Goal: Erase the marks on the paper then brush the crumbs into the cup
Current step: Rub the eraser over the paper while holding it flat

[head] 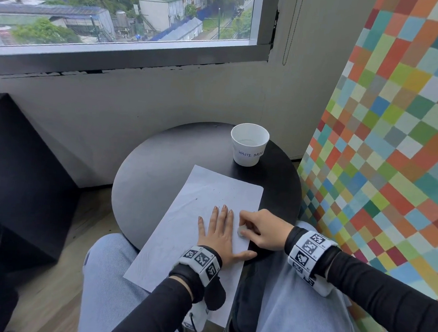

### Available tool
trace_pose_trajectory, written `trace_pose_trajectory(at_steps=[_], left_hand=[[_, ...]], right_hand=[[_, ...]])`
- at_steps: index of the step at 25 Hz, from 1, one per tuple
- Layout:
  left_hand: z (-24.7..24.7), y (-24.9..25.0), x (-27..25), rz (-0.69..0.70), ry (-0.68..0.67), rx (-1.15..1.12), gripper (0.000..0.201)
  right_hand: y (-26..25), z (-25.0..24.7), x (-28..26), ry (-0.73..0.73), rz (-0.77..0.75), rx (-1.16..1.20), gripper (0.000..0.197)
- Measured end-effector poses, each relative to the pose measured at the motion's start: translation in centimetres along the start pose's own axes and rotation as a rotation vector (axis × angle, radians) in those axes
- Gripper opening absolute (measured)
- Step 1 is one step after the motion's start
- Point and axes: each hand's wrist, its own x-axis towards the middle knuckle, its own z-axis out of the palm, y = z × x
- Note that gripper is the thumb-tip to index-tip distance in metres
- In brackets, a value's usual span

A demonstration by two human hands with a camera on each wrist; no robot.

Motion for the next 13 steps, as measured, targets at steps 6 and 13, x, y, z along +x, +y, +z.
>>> trace_pose_trajectory(at_steps=[6, 13], left_hand=[[-0.6, -2.1, 0.0, 0.031, -0.056, -0.007, 0.112], [-0.4, -2.3, 0.1, -0.001, -0.056, 0.019, 0.111]], right_hand=[[0.8, -0.4, 0.1, 0.081, 0.068, 0.015, 0.01], [0.3, -0.2, -0.1, 0.032, 0.006, 0.03, 0.009]])
